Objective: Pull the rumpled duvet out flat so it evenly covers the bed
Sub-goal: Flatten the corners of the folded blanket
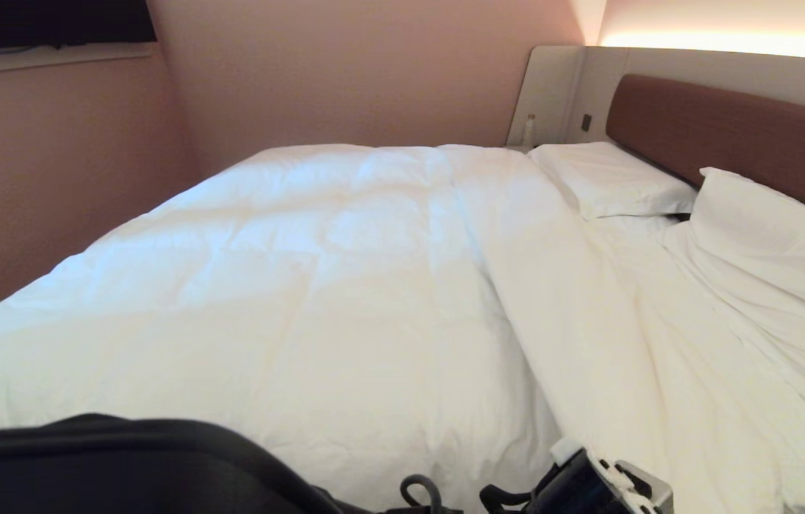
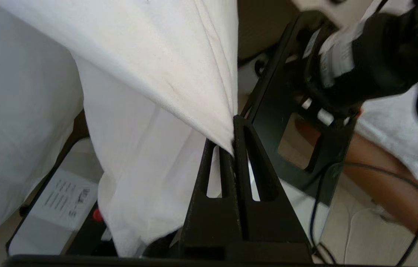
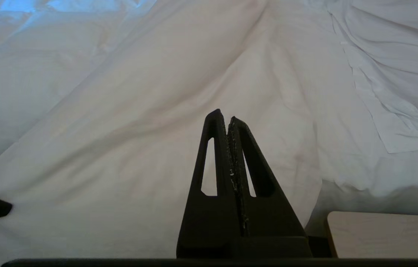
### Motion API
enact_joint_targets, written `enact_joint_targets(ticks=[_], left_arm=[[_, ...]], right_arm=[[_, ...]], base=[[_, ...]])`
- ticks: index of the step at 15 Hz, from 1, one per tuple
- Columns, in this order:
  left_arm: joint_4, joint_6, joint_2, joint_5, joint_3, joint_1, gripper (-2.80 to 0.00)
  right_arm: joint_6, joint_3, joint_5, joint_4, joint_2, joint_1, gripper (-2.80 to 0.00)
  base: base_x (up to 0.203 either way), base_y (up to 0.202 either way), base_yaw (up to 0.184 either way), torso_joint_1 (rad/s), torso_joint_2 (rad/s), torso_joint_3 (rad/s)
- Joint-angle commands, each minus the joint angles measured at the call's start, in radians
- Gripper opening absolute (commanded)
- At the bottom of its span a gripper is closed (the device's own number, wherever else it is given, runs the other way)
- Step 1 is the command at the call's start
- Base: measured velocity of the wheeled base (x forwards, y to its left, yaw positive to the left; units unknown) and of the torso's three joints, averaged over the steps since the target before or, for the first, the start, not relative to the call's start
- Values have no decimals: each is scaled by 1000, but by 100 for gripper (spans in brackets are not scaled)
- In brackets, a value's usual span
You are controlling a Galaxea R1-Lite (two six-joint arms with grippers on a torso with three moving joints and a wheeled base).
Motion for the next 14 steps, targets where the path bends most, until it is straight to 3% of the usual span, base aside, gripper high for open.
enact_joint_targets(ticks=[1,4,5,9,11,14], left_arm=[[-8,-4,-12,4,3,11,-280],[-8,-4,-22,4,42,15,-280],[-9,-4,-18,5,51,16,0],[-12,-3,-25,18,66,17,0],[-11,5,-45,30,136,16,0],[-26,7,-110,107,247,22,0]], right_arm=[[0,0,0,0,0,0,-280],[0,0,0,0,0,0,-280],[-2,0,0,-2,0,0,-280],[-2,0,0,-2,0,0,-280],[-2,0,0,-2,0,0,-280],[-4,-1,-1,1,0,0,-280]], base=[[0,0,0,0,0,0],[0,0,0,0,0,0],[0,0,0,0,0,0],[0,0,0,0,0,0],[0,0,0,0,0,0],[0,0,0,0,0,0]])
